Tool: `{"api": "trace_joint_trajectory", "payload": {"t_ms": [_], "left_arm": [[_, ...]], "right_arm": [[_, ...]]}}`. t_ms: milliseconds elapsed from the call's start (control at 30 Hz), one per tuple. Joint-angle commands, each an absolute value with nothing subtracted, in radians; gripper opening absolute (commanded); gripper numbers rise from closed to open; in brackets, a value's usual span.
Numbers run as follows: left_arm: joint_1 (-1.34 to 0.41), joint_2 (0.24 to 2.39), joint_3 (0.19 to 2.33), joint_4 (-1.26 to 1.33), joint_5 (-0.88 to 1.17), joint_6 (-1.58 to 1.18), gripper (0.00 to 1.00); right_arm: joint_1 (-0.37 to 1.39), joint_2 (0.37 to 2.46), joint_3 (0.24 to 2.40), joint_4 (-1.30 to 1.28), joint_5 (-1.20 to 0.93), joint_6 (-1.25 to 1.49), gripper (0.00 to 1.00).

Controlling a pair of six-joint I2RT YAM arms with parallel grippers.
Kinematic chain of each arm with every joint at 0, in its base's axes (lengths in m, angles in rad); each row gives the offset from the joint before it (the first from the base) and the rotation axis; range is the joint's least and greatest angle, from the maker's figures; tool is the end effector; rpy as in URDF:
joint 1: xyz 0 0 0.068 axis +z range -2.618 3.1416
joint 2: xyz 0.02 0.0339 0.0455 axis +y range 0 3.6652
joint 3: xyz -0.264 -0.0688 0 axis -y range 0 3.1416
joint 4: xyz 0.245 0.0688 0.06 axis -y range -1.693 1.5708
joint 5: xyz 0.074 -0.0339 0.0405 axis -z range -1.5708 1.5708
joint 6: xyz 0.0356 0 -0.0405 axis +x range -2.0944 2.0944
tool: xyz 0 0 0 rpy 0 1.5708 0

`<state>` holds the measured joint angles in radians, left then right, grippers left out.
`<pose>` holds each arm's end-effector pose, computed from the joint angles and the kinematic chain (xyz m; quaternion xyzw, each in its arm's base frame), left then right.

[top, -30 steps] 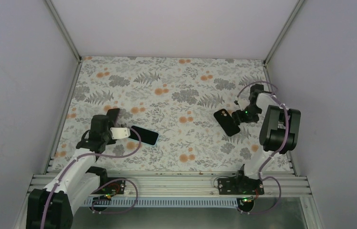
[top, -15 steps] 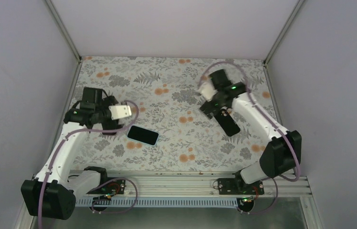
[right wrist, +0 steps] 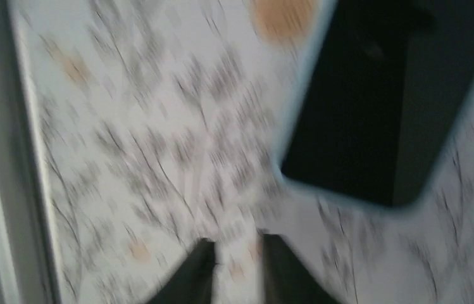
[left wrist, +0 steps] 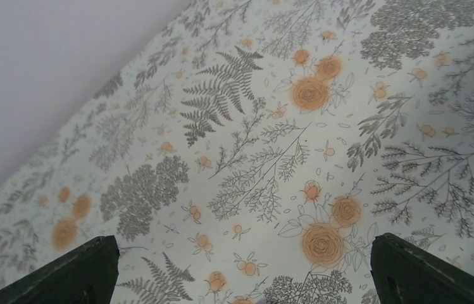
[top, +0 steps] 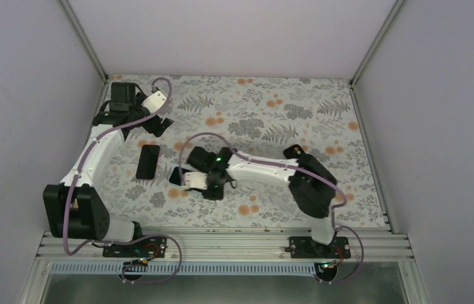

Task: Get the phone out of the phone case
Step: Adjust the phone at the center of the board.

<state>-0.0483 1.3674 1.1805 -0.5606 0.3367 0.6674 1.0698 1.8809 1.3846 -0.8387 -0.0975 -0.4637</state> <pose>0.2966 -0.0261 0.3123 0.3793 0.8228 -0.0261 0.4225 0.1747 0.3263 0.1946 -0.6923 0.7103 0.0812 0.0977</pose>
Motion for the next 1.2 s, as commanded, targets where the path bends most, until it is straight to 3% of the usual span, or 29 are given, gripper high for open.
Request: {"api": "trace_joint_trajectory", "payload": {"t_ms": [0,333,667,900,1167], "left_arm": [[-0.038,1.405,1.230,-0.485,0.347,0.577,0.98],[0.001,1.430,1.246,-0.460,0.319,0.602,1.00],[0.073,1.405,1.229,-0.439,0.320,0.619,1.00],[0.086,1.374,1.200,-0.453,0.329,0.636,1.00],[0.094,1.343,1.152,-0.453,0.369,0.655,1.00]], "right_arm": [[1.133,2.044,1.608,-0.850,-0.244,-0.460,0.04],[1.195,2.376,2.009,-0.828,-0.245,-0.437,0.04],[1.133,2.440,2.000,-0.755,-0.105,-0.391,0.04],[0.977,2.325,1.865,-0.774,-0.065,-0.369,0.04],[0.762,2.016,1.401,-0.747,-0.051,-0.379,0.04]]}}
